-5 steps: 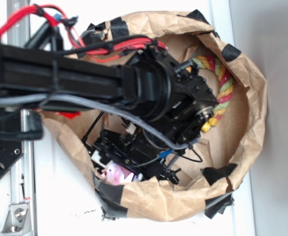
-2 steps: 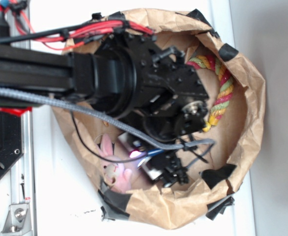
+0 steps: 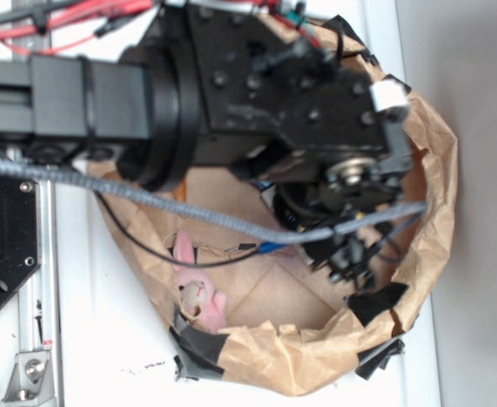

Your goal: Grab the pink bunny.

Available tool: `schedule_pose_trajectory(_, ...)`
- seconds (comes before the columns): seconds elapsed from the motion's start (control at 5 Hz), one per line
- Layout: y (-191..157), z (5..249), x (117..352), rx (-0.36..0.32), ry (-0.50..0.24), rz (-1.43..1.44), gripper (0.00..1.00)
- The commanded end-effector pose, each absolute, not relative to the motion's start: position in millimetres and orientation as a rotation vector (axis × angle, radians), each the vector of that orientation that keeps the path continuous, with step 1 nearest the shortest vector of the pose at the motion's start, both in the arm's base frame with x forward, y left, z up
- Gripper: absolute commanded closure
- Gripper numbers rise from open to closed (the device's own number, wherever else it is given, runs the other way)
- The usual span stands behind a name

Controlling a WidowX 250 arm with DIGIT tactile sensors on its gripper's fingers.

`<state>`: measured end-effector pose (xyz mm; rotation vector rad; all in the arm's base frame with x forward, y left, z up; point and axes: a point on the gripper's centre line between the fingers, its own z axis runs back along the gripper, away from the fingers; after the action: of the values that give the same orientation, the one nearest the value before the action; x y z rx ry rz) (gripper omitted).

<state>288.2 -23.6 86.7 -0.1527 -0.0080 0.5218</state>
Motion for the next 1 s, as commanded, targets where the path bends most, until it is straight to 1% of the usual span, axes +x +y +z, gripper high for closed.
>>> schedule_pose_trajectory(0.0,-24.8,90.6,261.3,-0.152,0.216,0.766,0.0)
schedule_pose_trajectory(0.2,-39.8,85.9,248.3,-0.117,0.305,0.8,0.0)
schedule_pose_trajectory(0.4,-57.7,79.1,238.2,-0.14,0.379,0.807,0.0)
schedule_pose_trajectory(0.6,-69.9,82.1,228.1,-0.135,0.414,0.781,0.0)
schedule_pose_trajectory(0.8,-74.7,77.6,221.4,-0.125,0.429,0.776,0.0)
